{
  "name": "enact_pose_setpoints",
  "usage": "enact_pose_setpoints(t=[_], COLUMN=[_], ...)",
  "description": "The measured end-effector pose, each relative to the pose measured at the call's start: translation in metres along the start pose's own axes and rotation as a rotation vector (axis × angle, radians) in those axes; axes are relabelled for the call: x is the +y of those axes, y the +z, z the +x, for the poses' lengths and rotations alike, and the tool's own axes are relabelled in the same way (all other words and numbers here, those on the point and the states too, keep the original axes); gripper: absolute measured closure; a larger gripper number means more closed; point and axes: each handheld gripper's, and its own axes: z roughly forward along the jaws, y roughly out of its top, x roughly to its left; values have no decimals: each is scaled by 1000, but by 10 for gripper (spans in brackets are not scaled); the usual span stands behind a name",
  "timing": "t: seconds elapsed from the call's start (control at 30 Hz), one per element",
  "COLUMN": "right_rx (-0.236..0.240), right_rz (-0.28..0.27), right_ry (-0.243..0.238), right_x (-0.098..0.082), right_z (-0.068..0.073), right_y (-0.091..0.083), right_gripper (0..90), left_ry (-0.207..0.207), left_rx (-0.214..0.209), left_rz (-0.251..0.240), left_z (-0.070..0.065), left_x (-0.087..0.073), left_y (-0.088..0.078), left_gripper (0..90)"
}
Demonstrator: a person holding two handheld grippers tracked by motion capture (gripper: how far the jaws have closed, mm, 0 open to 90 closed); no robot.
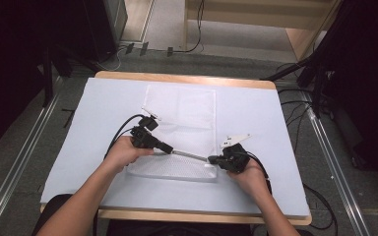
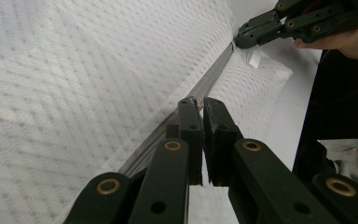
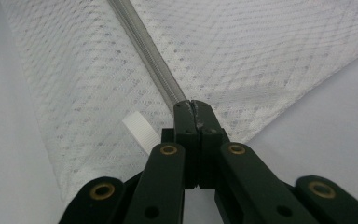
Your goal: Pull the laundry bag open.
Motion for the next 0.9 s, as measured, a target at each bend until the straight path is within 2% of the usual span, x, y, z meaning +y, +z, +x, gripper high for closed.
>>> enact_pose_setpoints(t=[0.3,0.37,0.5,0.63,0.8,0.9], right_rx=[-1,-3,0,0,2,2], right_rz=[5,5,4,4,0,1], right_ry=[-5,-8,-9,-7,-8,-5], right_x=[1,1,1,1,0,0], right_z=[0,0,0,0,-1,0], right_y=[0,0,0,0,0,0], right_gripper=[900,900,900,900,900,900], left_ry=[9,-3,-23,-20,-36,-44], left_rx=[43,44,30,54,71,84], left_rz=[28,28,4,-19,-36,-30], left_z=[2,5,9,8,9,10], left_x=[-7,-11,-16,-17,-22,-24], left_y=[-6,-10,-21,-28,-34,-36], left_gripper=[881,881,881,881,881,881])
